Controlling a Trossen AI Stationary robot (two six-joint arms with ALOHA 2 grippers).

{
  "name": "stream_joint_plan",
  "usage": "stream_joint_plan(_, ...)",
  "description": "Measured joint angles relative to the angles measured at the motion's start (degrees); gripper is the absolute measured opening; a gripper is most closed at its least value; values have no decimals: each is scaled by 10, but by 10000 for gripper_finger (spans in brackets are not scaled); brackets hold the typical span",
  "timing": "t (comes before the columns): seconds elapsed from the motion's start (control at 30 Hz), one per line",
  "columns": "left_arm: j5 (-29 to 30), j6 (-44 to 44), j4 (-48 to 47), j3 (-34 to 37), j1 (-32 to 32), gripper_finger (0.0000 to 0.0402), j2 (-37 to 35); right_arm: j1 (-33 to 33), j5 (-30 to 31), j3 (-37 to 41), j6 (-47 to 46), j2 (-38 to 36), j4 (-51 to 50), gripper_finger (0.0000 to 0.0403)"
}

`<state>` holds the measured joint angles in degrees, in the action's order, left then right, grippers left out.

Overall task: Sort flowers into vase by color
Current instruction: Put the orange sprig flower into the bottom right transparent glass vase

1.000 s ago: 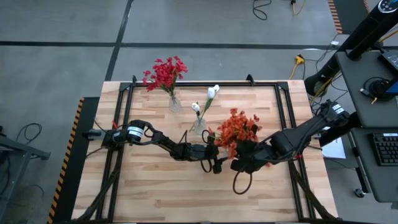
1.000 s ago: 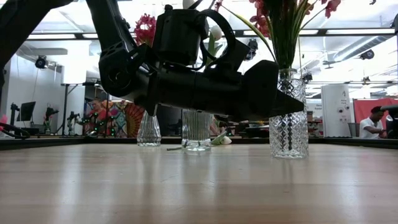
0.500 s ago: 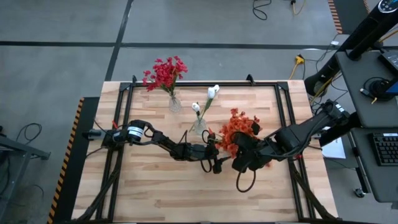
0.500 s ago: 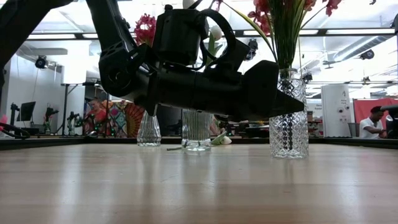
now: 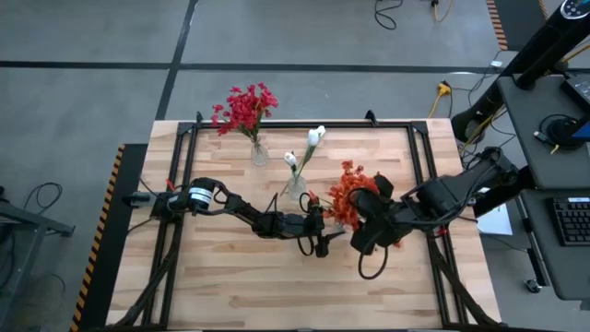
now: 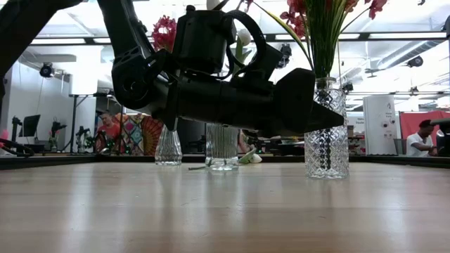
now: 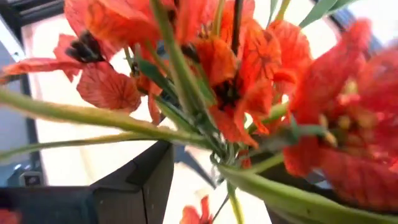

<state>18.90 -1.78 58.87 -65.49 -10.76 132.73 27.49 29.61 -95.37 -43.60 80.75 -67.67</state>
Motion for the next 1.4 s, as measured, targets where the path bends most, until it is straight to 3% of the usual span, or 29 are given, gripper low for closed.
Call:
stream_joint_plan(1.03, 0, -4, 0, 0, 0, 246, 0, 1, -111, -206, -157, 4, -221, 199)
stream_joint_plan(1.2, 0, -4, 0, 0, 0, 246, 0, 37, -152, -205, -178, 2, -223, 199)
stream_joint_plan(1.4, 0, -4, 0, 0, 0, 246, 0, 121, -138, -201, -236, 4, -220, 199)
